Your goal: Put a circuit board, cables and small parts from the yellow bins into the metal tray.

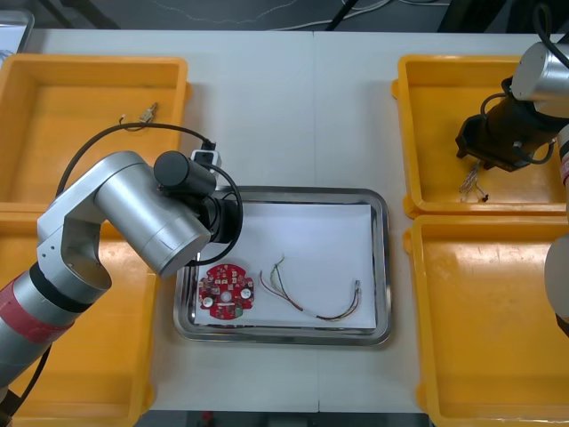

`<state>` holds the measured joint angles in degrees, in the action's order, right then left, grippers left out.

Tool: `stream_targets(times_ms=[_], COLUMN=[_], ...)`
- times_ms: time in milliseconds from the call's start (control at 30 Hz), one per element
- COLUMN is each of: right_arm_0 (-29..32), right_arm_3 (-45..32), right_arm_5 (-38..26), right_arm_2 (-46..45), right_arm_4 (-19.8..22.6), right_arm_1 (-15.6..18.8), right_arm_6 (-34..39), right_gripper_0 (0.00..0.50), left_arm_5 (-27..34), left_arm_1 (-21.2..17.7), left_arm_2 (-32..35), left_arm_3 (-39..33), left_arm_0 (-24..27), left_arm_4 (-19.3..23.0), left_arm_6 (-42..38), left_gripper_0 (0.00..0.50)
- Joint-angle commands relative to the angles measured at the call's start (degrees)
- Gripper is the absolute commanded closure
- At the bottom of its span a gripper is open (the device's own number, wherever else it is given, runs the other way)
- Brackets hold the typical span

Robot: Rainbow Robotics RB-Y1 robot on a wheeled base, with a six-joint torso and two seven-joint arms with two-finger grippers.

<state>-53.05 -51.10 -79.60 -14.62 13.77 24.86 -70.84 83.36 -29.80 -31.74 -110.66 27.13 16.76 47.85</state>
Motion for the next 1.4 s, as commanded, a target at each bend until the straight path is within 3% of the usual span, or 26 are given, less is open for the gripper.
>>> stream_targets(times_ms=[33,100,167,200,233,300,333,400,467,600,767,967,1400], right_arm_0=[-4.2,-4.2,-4.2,-4.2,-4.2,-4.2,-4.2,-4.2,-4.2,-4.1,-4.3,-4.3,-1.6], right_arm_3=[2.3,2.7,3.0,3.4,3.9,4.0,4.2,4.7,4.7,4.7,2.6,-5.9,-24.0], right_arm_5=[1.5,1.5,1.5,1.5,1.5,1.5,1.5,1.5,1.5,1.5,-0.3,-10.8,-26.9], right_arm_2=[-1.3,-1.3,-1.3,-1.2,-1.2,-1.2,-1.2,-1.1,-1.2,-1.1,-0.1,-0.4,-0.3], right_arm_4=[-1.1,-1.3,-1.4,-1.4,-1.4,-1.4,-1.4,-1.4,-1.4,-1.4,-1.6,-1.6,-0.8], right_arm_1=[1.2,1.2,1.1,1.2,1.2,1.2,1.2,1.2,1.3,1.5,2.4,3.5,3.5], right_arm_6=[1.3,1.4,1.3,1.2,1.1,1.1,1.1,1.1,0.9,0.1,-4.1,-9.6,-11.5], right_gripper_0=[0.023,0.023,0.023,0.023,0.07,0.314,0.409,0.473,0.498,0.5,0.5,0.5,0.5], left_arm_5=[-0.7,-0.7,-0.7,-0.7,-0.7,-0.7,-0.7,-0.7,-0.7,-0.5,4.5,11.6,20.6], left_arm_1=[1.4,1.5,1.6,1.6,1.6,1.7,1.7,1.7,1.7,1.8,1.7,1.7,0.9], left_arm_2=[-0.9,-0.9,-0.9,-0.9,-1.0,-1.0,-0.9,-1.0,-0.9,-0.6,0.8,3.7,14.4], left_arm_3=[-0.5,-0.5,-0.5,-0.5,-0.5,-0.6,-0.5,-0.5,-0.6,-1.1,-4.4,-9.3,-13.7], left_arm_0=[0.8,0.8,0.7,0.8,0.7,0.7,0.7,0.7,0.7,0.8,1.1,2.3,6.5], left_arm_4=[-0.9,-1.1,-1.3,-1.2,-1.2,-1.2,-1.2,-1.2,-1.2,-1.2,0.3,4.0,13.7], left_arm_6=[0.7,0.7,0.6,0.6,0.6,0.3,0.2,0.1,-0.1,-0.4,-0.7,-1.6,-1.6], left_gripper_0=[0.485,0.359,0.18,0.144,0.08,0.018,0.0,0.0,0.0,0.0,0.0,0.0,0.0])
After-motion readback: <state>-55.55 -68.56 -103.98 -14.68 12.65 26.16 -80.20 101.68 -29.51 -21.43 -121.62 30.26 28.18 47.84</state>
